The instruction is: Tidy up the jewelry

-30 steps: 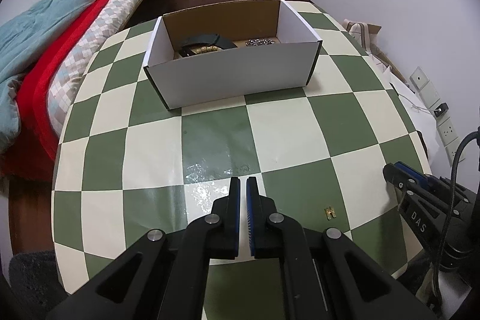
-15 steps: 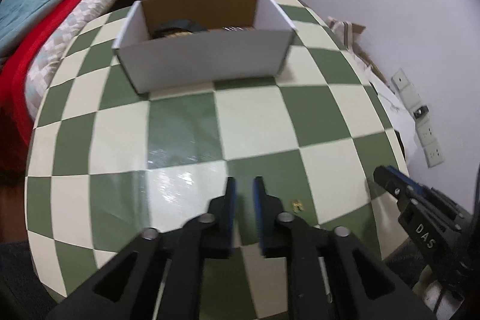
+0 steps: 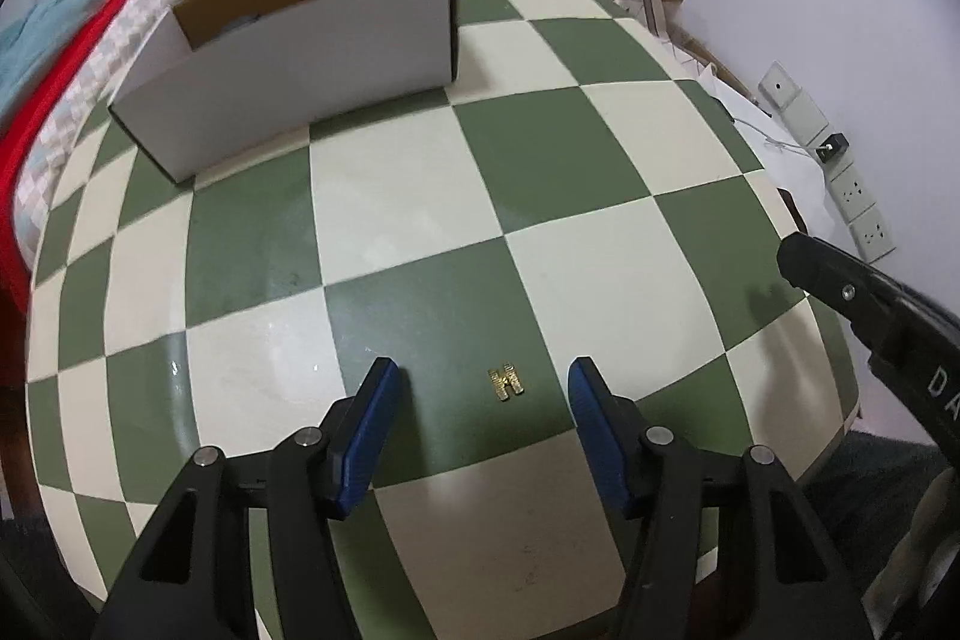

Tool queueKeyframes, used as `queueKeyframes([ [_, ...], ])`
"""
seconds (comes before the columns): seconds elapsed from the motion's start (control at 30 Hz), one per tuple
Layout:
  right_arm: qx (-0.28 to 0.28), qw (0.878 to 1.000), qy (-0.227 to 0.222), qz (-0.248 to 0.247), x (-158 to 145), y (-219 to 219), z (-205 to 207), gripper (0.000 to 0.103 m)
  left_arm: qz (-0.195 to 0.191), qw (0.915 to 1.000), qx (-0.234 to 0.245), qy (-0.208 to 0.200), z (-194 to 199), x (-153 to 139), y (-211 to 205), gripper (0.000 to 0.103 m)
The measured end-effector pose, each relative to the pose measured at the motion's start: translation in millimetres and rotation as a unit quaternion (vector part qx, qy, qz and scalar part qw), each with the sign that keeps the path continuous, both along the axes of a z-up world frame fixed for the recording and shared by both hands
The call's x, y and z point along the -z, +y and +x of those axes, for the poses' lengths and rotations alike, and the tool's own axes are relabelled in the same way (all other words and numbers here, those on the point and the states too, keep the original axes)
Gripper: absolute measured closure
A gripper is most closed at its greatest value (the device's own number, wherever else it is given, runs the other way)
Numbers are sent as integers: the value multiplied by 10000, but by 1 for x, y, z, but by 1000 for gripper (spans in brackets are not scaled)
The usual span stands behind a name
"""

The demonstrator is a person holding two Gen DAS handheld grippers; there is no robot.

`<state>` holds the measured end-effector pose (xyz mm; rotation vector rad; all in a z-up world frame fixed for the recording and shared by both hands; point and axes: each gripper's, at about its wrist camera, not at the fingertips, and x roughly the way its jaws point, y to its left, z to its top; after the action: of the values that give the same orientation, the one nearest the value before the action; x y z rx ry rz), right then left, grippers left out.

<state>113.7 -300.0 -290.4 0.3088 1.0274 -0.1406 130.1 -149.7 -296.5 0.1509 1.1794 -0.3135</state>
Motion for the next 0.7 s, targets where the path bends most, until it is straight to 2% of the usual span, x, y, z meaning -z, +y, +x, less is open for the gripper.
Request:
queueKeyframes([
  [0.03,9,10000,0,5,0,0,0,90,-23,10000,22,0,-1,0,0,52],
  [0.1,19,10000,5,1,1,0,0,90,-13,10000,63,-55,-2,-1,-2,86],
  [0.2,33,10000,8,8,2,-1,0,90,-11,10000,78,-36,-1,-2,-1,98],
  [0.43,71,9999,-72,-10,-4,-2,0,90,-67,10000,19,-50,-1,-3,5,100],
  [0.47,81,9999,-87,-10,-5,-2,0,90,-105,9999,1,-55,-1,-5,7,103],
  [0.7,48,9998,-207,12,-17,-1,-1,90,-317,9987,-299,-274,10,-34,38,103],
])
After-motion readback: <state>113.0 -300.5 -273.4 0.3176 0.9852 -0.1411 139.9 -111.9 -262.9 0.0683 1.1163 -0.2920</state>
